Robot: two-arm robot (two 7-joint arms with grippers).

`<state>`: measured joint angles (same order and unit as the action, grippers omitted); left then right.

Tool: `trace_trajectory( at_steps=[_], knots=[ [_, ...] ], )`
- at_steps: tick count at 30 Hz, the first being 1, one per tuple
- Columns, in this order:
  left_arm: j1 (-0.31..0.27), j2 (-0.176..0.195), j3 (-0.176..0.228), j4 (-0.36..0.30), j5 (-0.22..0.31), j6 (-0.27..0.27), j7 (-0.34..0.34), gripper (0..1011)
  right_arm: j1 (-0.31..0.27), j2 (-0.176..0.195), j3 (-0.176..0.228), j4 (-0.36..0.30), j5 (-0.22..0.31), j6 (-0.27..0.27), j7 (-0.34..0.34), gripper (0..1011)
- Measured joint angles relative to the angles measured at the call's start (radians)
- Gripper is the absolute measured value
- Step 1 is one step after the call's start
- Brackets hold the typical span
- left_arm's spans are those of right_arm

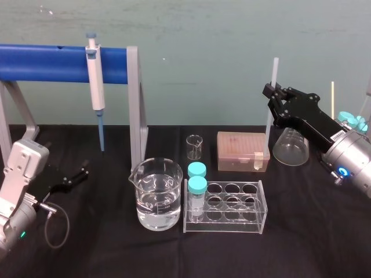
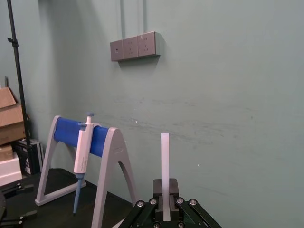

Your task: Pick up the stirring rod with one hand, then place it down.

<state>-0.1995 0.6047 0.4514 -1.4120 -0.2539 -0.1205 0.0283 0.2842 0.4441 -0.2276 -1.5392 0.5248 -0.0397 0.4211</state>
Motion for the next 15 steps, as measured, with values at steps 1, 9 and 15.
trace_trajectory(
  at_steps=[1,9,15],
  knots=[
    [0.0,0.0,0.0,0.0,0.0,0.0,0.0,1000,0.0,0.0,0.0,0.0,0.0,0.0,0.0,67],
    [0.0,0.0,0.0,0.0,0.0,0.0,0.0,1000,0.004,-0.003,-0.003,0.006,0.0,0.0,-0.001,67],
    [0.0,0.0,0.0,0.0,0.0,0.0,0.0,1000,0.007,-0.003,-0.005,0.01,-0.001,0.001,0.0,67]
  ],
)
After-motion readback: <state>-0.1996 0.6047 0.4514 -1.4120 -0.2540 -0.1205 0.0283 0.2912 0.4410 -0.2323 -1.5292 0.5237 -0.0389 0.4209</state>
